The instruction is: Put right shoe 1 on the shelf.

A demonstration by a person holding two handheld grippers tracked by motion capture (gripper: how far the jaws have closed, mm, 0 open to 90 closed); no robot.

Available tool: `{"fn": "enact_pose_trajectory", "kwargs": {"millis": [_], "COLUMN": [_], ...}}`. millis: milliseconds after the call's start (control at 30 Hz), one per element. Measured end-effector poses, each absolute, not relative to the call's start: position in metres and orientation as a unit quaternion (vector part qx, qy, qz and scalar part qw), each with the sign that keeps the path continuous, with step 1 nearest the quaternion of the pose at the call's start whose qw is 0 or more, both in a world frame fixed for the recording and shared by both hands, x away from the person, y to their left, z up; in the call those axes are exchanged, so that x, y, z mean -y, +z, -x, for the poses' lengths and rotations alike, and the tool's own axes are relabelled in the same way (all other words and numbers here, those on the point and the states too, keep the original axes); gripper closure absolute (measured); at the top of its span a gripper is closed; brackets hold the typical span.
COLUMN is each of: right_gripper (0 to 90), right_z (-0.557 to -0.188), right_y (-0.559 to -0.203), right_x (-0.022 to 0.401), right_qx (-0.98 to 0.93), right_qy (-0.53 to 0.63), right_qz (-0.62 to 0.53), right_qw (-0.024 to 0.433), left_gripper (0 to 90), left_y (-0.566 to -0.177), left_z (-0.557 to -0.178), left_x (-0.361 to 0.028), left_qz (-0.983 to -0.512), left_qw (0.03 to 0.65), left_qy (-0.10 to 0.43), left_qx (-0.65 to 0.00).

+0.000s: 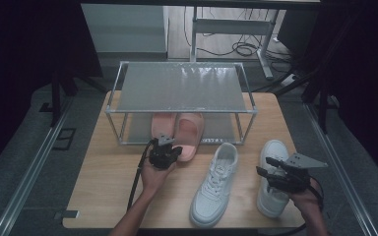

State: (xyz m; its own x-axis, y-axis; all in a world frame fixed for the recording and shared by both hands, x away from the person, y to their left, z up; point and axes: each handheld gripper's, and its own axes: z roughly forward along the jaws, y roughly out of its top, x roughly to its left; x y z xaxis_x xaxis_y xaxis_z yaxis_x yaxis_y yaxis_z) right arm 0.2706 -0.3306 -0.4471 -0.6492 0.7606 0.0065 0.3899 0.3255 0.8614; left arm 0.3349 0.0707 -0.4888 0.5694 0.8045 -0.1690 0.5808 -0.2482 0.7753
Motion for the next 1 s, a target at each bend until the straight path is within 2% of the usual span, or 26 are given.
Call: {"fn": "enact_pose_trajectory", "kwargs": {"millis": [333, 1000], "right_gripper": [46.2, 46.2], "right_z": [-0.271, -0.271], "right_y": [-0.448, -0.447], "right_x": [0.328, 0.329], "right_qx": [-0.790, -0.789], "right_qy": [0.450, 0.451], "right_qz": [-0.363, -0.362], "right_qw": [0.204, 0.205], "left_gripper": [90.0, 90.0], "left_y": [-0.487, -0.499], "left_z": [-0.314, -0.336], "left_x": [-0.072, -0.046], "left_qz": [-0.810, -0.838], "left_qw": [0.409, 0.371], "left_qy": [0.131, 0.126], "left_qx": [-0.400, -0.380]}}
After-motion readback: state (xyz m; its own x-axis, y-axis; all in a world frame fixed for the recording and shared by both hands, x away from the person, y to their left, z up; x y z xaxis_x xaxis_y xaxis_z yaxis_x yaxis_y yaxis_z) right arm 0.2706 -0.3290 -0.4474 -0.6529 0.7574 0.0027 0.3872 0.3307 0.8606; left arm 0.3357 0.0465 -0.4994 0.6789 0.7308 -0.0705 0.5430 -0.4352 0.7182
